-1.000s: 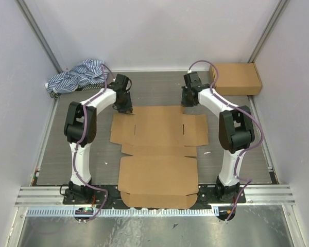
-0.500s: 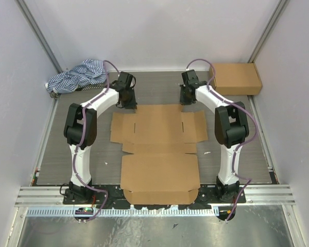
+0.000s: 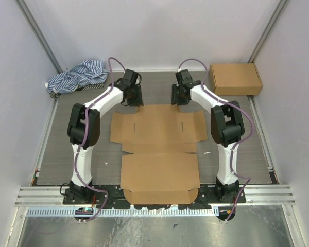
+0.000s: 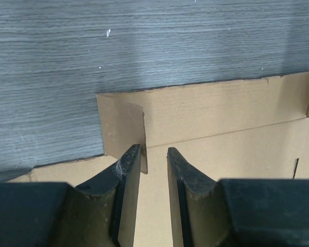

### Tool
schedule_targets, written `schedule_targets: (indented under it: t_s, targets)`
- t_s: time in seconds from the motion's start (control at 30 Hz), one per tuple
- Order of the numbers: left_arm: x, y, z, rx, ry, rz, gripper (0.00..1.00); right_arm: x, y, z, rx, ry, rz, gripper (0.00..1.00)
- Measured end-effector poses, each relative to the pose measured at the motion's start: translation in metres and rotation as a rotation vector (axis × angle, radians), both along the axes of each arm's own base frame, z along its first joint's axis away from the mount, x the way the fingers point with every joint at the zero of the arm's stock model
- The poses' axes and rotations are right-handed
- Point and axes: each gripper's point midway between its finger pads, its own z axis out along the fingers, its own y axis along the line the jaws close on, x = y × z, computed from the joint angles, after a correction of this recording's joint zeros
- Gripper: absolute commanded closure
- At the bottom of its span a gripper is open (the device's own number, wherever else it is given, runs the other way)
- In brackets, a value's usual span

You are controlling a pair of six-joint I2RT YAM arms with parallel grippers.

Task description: Fold the paper box

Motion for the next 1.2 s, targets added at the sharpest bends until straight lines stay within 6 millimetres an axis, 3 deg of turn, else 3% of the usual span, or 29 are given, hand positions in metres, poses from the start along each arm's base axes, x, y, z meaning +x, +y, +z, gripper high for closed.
schedule_targets:
  t_s: [0.23,0.43,0.77,1.2]
  targets:
    - [-0.001,-0.002,-0.024,0.007,0.046,0.001,0.65,0.002,0.015,-0.01,0.012,0.015,0.031,0.55]
    - [0.006,-0.011,-0.029,-0.02,0.054,0.002,0.65,0.005,0.02,-0.038,0.011,0.065,0.035,0.55]
    - [0.019,-0.019,-0.045,-0.024,0.079,0.013,0.65,0.017,0.026,-0.038,0.028,0.051,0.031,0.54]
    - [0.05,-0.018,-0.039,-0.004,0.076,0.041,0.64,0.055,0.04,-0.033,0.054,0.002,0.025,0.53]
